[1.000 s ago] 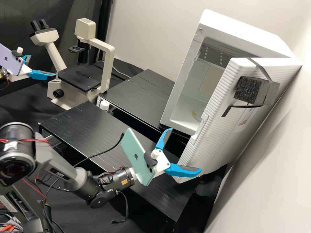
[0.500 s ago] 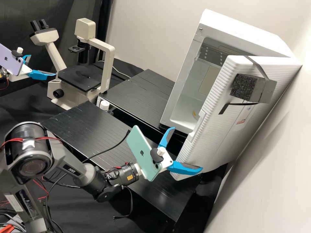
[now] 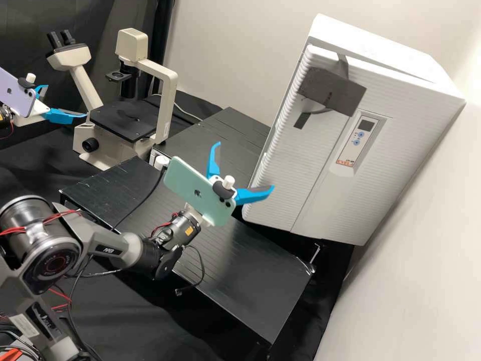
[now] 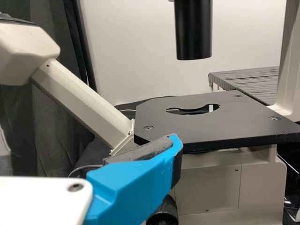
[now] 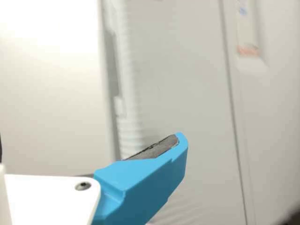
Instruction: Close the incubator door.
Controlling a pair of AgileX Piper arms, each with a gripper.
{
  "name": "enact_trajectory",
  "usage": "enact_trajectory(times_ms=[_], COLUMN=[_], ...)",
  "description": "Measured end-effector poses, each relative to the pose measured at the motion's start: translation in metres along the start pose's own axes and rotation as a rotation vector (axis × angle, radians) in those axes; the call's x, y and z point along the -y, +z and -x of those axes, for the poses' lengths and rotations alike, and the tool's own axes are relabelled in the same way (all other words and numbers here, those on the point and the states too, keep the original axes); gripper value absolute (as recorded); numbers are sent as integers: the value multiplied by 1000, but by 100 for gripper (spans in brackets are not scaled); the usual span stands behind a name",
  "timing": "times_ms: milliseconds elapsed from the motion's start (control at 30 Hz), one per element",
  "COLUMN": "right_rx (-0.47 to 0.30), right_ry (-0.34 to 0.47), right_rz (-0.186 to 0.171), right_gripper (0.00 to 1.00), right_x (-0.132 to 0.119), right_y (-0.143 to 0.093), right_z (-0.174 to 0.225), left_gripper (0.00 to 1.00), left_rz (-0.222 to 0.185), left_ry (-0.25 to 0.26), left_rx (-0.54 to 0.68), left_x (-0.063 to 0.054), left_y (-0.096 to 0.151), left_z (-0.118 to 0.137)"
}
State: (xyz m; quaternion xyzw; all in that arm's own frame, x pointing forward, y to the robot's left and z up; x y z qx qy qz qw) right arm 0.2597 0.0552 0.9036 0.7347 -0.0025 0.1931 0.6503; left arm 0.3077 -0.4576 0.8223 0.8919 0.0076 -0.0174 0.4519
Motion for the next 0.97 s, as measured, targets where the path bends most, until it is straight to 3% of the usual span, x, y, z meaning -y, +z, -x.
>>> enact_trajectory(times_ms=[200,467,867,967], right_rx=[-32,-4,51,54], right_ry=[-69,-75,-12,-13], right_rz=[60,70,24,-15], right_gripper=[100,100,100,100], right_x=[24,33,33,30], right_y=[-3,2,10,12], right_z=[-21,-32,-17,-7], left_gripper=[100,100,100,100], left_rz=[0,0,0,0], left_ry=[0,0,0,0], left_rx=[0,0,0,0], left_x=[0,0,0,0], left_y=[0,0,0,0], left_z=[0,0,0,0])
